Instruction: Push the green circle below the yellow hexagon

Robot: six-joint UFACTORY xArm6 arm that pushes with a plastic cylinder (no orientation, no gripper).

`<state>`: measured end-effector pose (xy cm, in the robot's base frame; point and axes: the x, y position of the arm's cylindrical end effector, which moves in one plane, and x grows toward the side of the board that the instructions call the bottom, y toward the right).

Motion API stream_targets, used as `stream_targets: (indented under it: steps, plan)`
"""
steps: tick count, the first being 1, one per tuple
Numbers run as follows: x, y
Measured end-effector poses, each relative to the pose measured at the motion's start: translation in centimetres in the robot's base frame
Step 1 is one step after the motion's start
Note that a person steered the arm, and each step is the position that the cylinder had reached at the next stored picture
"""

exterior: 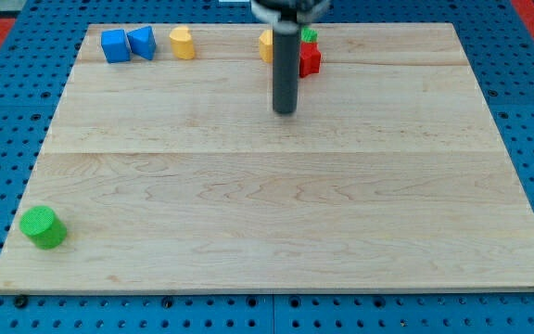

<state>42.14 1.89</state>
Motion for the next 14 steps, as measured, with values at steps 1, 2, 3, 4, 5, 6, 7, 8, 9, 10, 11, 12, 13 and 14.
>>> stream_targets:
  steps: [1, 2, 3, 4, 5, 6, 7, 8, 9, 10, 11, 12, 13, 14]
  plan:
    - [11.6, -3.2]
    - [18.2, -12.3]
    - [19.0, -21.6]
    - [16.5, -26.7]
    - [12.2, -26.7]
    - [8.1, -26.7]
    - [5.3, -27.1]
    - [2.9, -28.4]
    - [2.0, -32.3]
    - [-1.8, -26.8]
    - [-3.9, -18.8]
    - [-7.1, -11.3]
    - [-8.7, -7.4]
    - [-8.7, -6.6]
